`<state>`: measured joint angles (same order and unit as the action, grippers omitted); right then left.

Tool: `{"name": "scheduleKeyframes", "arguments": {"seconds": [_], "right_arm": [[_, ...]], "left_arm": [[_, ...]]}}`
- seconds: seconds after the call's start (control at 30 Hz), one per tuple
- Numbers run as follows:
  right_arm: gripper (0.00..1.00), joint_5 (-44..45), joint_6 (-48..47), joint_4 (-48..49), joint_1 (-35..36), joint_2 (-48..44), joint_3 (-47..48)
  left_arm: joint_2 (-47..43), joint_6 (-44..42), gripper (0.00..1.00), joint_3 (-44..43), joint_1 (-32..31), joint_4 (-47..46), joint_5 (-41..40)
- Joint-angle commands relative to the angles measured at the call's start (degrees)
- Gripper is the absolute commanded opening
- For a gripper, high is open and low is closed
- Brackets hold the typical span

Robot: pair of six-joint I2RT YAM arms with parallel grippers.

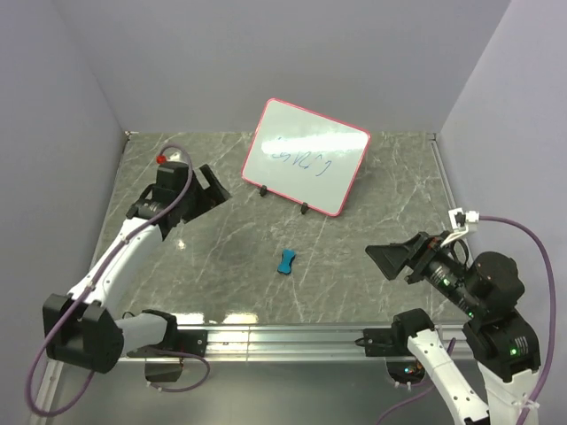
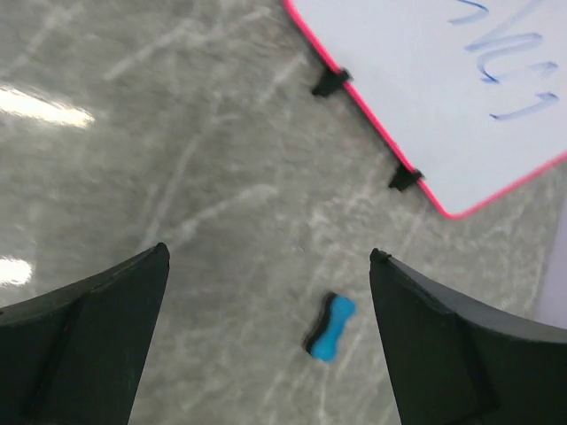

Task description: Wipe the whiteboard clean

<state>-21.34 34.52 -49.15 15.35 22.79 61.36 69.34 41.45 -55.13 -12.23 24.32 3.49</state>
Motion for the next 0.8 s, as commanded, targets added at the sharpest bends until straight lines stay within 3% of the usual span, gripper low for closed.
{"name": "scheduleKeyframes", "arguments": {"seconds": [0.0, 0.17, 0.3, 0.43, 0.5, 0.6, 0.67, 0.77], "right_arm": [[1.00, -0.62, 0.20, -2.79, 0.47, -2.04, -1.94], [1.00, -1.60, -2.52, -7.36, 0.47, -1.87, -1.17], [0.99, 2.51, -4.11, -10.51, 0.47, -1.43, -0.02], [0.99, 2.54, -4.73, -10.54, 0.47, -2.66, -3.08], [0.98, 2.45, -2.89, -10.36, 0.55, -2.84, -6.77], [0.95, 2.01, -0.86, -10.10, 0.55, -1.96, -7.75], [0.95, 3.31, -1.21, -10.09, 0.47, -1.61, -6.88], [0.95, 5.17, -2.53, -10.88, 0.47, -0.55, -5.56]], "left_arm": [[-5.18, 4.86, 0.99, -5.17, -4.29, 10.22, -5.69], [-8.17, 8.90, 0.99, 4.85, -5.34, 1.36, 8.01], [-6.59, 5.84, 0.99, 1.80, -13.94, 4.15, -2.06], [-2.83, 3.63, 0.99, 0.38, -21.16, 5.55, -5.25], [1.04, 6.17, 1.00, -1.81, -23.97, 9.68, -6.37], [6.94, 16.61, 1.00, -5.58, -33.45, 18.20, -17.32], [10.10, 26.95, 0.99, -6.30, -36.97, 21.11, -17.73], [16.07, 30.89, 0.98, -10.41, -41.10, 20.17, -17.02]]}}
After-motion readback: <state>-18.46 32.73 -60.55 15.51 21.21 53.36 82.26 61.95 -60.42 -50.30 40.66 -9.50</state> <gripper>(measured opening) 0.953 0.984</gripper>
